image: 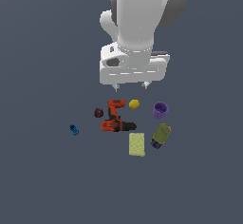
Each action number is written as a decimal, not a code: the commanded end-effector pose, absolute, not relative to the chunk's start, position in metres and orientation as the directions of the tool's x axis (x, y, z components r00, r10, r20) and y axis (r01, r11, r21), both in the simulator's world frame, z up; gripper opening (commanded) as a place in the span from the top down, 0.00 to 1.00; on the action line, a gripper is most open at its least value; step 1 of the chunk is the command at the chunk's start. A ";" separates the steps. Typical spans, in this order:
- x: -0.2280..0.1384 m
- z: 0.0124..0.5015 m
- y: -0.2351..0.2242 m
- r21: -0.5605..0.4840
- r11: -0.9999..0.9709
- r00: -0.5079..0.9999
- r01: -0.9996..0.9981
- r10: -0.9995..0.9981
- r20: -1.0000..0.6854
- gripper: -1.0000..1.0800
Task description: Pick up a designated object from a clutter of objects.
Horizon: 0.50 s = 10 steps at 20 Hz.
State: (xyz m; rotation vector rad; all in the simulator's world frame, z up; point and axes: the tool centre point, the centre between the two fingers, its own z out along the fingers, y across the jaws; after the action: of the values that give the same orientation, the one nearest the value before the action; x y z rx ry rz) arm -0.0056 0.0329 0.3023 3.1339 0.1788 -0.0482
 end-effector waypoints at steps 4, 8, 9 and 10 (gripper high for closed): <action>-0.007 0.296 0.034 0.001 -0.994 0.994 0.105 0.105 -0.030 0.04; -0.010 0.283 0.037 0.001 -0.996 0.996 0.090 0.090 -0.028 0.04; -0.011 0.278 0.038 0.001 -0.996 0.996 0.085 0.085 -0.028 0.04; -0.012 0.273 0.040 0.001 -0.997 0.997 0.079 0.079 -0.027 0.04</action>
State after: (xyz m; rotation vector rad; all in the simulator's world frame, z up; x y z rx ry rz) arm -0.0104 0.0379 0.2802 3.1363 0.1358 -0.0428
